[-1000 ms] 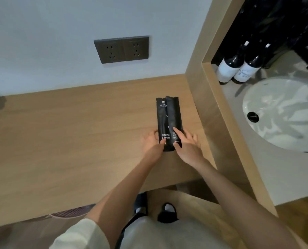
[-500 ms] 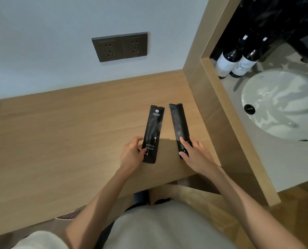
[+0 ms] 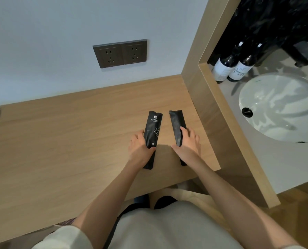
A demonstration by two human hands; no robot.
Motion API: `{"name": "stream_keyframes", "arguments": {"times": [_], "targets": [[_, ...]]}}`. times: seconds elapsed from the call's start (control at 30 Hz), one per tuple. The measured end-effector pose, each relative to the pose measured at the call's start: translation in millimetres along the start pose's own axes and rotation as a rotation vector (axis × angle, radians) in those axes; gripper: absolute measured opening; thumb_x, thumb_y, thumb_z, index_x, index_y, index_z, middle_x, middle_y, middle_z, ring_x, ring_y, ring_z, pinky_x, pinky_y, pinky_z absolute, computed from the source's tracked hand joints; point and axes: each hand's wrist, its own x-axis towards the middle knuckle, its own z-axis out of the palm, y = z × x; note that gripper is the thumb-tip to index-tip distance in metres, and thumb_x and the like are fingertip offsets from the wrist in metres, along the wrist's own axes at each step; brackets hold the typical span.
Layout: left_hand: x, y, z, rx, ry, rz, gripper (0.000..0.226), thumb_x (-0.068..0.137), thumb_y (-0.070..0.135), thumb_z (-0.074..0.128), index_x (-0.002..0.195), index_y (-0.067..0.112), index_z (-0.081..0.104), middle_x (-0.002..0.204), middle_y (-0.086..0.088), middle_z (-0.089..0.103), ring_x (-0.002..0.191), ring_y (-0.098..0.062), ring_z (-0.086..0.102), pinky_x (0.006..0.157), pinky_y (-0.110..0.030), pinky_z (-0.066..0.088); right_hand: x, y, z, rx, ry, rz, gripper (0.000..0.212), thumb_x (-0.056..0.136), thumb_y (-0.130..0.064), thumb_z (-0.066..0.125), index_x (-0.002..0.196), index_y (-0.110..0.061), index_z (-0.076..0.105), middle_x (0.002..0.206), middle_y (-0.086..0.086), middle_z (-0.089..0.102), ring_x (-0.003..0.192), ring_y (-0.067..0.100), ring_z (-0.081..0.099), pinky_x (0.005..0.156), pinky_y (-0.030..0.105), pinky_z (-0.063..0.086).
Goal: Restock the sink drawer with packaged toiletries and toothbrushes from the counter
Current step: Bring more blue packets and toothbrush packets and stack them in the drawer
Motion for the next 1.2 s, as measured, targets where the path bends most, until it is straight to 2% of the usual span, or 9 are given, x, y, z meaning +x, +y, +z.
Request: {"name": "stream_keyframes", "arguments": {"times": [0.17,0.3,0.43,0.57,0.7,0.8,0.93,1.1,1.2], "targets": [[-3.9,3.5,2.1,0.004,0.015,0.020,0.068,0.077,0.024,0.077,0.132,0.010,0.038,0.117,-0.016,0.056,0.106,-0.035,0.057,0.084,-0.043,0.049,-8.6,1.0,9.4,0.039,0.082,-0.055,0.073,0.084,-0.037,0.067,0.146,-0.022,0.032,0.149,0.005,0.037,0.130,0.026,0.036,0.101,0.041,0.041],[-10.2,0.0,0.2,-0.049,0.018,0.028,0.067,0.077,0.021,0.077,0.131,0.009,0.039,0.121,-0.015,0.058,0.107,-0.033,0.058,0.082,-0.042,0.051,-21.9,1.7,9.2,-0.022,0.057,-0.048,0.070,0.084,-0.024,0.063,0.146,-0.019,0.031,0.147,0.004,0.040,0.123,0.026,0.040,0.095,0.041,0.042],[-16.0,-1.5,-4.3,-0.175,-0.052,-0.063,0.063,0.081,0.014,0.072,0.134,0.010,0.038,0.126,-0.012,0.058,0.112,-0.031,0.057,0.086,-0.038,0.048,-28.5,2.8,-1.1,0.107,0.076,0.031,0.059,0.088,-0.017,0.061,0.143,-0.018,0.039,0.138,0.004,0.053,0.124,0.024,0.049,0.099,0.039,0.048],[-29.3,-0.7,-8.0,-0.332,-0.072,-0.187,0.054,0.086,0.016,0.068,0.132,0.011,0.039,0.126,-0.012,0.058,0.109,-0.029,0.059,0.089,-0.036,0.049,-37.2,10.3,-14.8,0.238,0.041,0.100,0.041,0.093,-0.009,0.053,0.134,-0.014,0.048,0.126,0.011,0.061,0.113,0.028,0.060,0.091,0.035,0.052],[-52.6,11.1,-19.4,-0.455,0.015,-0.110,0.052,0.087,0.009,0.065,0.133,0.010,0.040,0.125,-0.012,0.057,0.111,-0.028,0.057,0.090,-0.035,0.046,-56.3,21.9,-33.5,0.539,-0.073,0.123,0.037,0.092,-0.012,0.059,0.128,-0.011,0.051,0.122,0.010,0.061,0.111,0.024,0.058,0.089,0.032,0.050],[-73.3,30.5,-28.1,-0.508,-0.007,-0.039,0.053,0.088,0.010,0.065,0.135,0.013,0.039,0.126,-0.010,0.057,0.110,-0.023,0.057,0.096,-0.043,0.048,-81.4,30.9,-57.1,0.735,-0.074,0.117,0.028,0.092,-0.017,0.061,0.119,-0.017,0.054,0.111,0.002,0.064,0.102,0.019,0.061,0.084,0.031,0.050],[-106.6,64.6,-27.3,-0.542,-0.067,0.055,0.051,0.090,0.014,0.062,0.135,0.020,0.039,0.128,-0.007,0.056,0.112,-0.023,0.057,0.095,-0.047,0.051,-121.0,56.5,-88.5,1.036,-0.071,0.086,0.019,0.094,-0.011,0.057,0.111,-0.020,0.058,0.100,-0.001,0.070,0.085,0.009,0.069,0.069,0.023,0.054],[-160.4,105.9,-7.1,-0.587,-0.196,0.126,0.044,0.091,0.014,0.060,0.128,0.030,0.041,0.124,-0.009,0.060,0.108,-0.026,0.062,0.086,-0.047,0.055,-170.3,114.4,-110.8,1.242,-0.020,0.101,0.025,0.096,-0.013,0.054,0.120,-0.012,0.059,0.109,0.007,0.072,0.093,0.020,0.070,0.082,0.037,0.055],[-197.9,131.0,13.3,-0.600,-0.255,0.150,0.039,0.091,0.013,0.061,0.122,0.030,0.045,0.115,-0.008,0.066,0.097,-0.026,0.067,0.080,-0.047,0.057,-203.9,155.9,-122.3,1.336,0.034,0.141,0.031,0.096,-0.013,0.053,0.126,-0.009,0.056,0.113,0.011,0.070,0.099,0.025,0.068,0.087,0.044,0.054]]}}
